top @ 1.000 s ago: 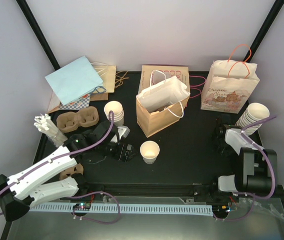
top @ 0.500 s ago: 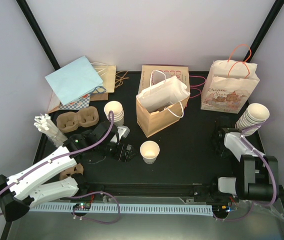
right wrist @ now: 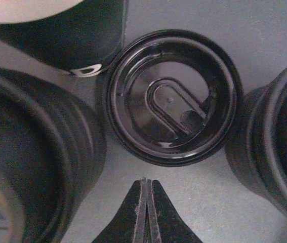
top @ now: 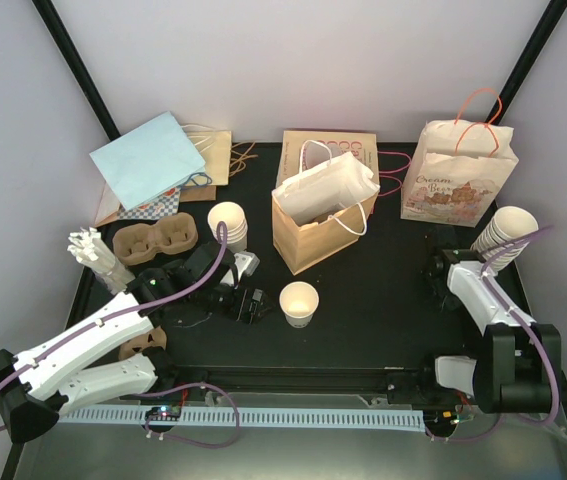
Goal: Pack the takeout coffee
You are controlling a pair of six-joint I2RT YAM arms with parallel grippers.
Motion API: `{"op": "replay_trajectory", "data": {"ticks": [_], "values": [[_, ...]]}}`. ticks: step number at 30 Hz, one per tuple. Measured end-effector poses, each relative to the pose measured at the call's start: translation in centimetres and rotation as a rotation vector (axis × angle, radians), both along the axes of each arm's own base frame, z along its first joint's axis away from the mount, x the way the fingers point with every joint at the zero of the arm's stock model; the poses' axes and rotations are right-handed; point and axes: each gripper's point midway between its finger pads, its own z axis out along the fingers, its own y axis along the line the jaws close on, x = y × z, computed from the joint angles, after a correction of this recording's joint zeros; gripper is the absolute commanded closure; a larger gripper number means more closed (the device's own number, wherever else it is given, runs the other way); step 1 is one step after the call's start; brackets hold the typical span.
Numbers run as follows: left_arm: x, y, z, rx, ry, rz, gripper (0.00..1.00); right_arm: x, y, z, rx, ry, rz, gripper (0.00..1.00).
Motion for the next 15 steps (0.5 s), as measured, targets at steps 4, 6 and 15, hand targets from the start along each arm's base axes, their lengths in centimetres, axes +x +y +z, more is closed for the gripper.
{"op": "replay_trajectory", "data": {"ticks": [4,6,15], "values": [[0.0,0.0,0.0,0.000,0.000,0.000,0.12,-0.5,-0.9,-0.3,-0.016,0.026,-0.030,0.99],[0.0,0.0,0.0,0.000,0.000,0.000,0.12,-0.7,-1.3,-0.4,-0.022,0.041,-0.043,0.99],[0.0,0.0,0.0,0.001,0.000,0.000,0.12,-1.0,-3.0,-0.6,-0.035,0.059,-0.073,0.99]]}}
